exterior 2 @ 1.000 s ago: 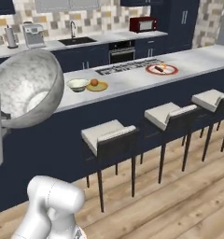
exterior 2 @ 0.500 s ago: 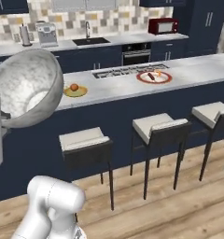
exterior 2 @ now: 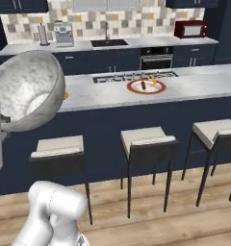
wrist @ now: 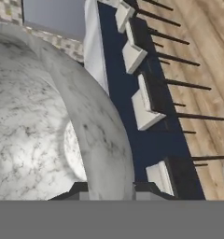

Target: Take the smaller bowl and place it next to the appetizer plate on the dining counter , and place the larger bowl next to the plate with cooked food.

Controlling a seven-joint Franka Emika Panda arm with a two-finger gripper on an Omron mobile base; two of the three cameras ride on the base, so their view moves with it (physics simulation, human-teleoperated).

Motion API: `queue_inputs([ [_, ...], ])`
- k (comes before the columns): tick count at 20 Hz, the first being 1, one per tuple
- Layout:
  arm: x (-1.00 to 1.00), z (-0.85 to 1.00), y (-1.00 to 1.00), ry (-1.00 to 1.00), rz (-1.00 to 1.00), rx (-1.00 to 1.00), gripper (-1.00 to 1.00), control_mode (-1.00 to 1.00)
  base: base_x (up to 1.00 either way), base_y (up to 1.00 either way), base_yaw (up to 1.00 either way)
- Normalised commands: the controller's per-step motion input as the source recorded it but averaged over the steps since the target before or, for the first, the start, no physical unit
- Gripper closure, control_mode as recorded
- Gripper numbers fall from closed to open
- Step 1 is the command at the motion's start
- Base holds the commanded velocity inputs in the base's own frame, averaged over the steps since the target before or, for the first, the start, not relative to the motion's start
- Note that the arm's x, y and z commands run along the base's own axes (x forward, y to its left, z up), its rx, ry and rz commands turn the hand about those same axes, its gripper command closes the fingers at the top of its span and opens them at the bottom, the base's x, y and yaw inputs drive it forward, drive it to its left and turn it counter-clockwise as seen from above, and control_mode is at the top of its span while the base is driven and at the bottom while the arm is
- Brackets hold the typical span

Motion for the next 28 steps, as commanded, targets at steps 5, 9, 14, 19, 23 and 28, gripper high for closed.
queue_inputs([
  [5, 0.00, 0.00, 0.00, 0.00, 0.00, 0.00, 1.00, 1.00, 0.38, -0.87, 0.38],
  [9, 0.00, 0.00, 0.00, 0.00, 0.00, 0.00, 1.00, 1.00, 0.35, -0.62, 0.39],
  [14, 0.00, 0.00, 0.00, 0.00, 0.00, 0.00, 1.00, 1.00, 0.51, -0.52, 0.38],
  [19, 0.00, 0.00, 0.00, 0.00, 0.00, 0.00, 1.00, 1.00, 0.54, -0.66, 0.35],
  [23, 0.00, 0.00, 0.00, 0.00, 0.00, 0.00, 1.00, 1.00, 0.48, -0.38, 0.29],
  [28, 0.00, 0.00, 0.00, 0.00, 0.00, 0.00, 1.00, 1.00, 0.49, -0.31, 0.27],
])
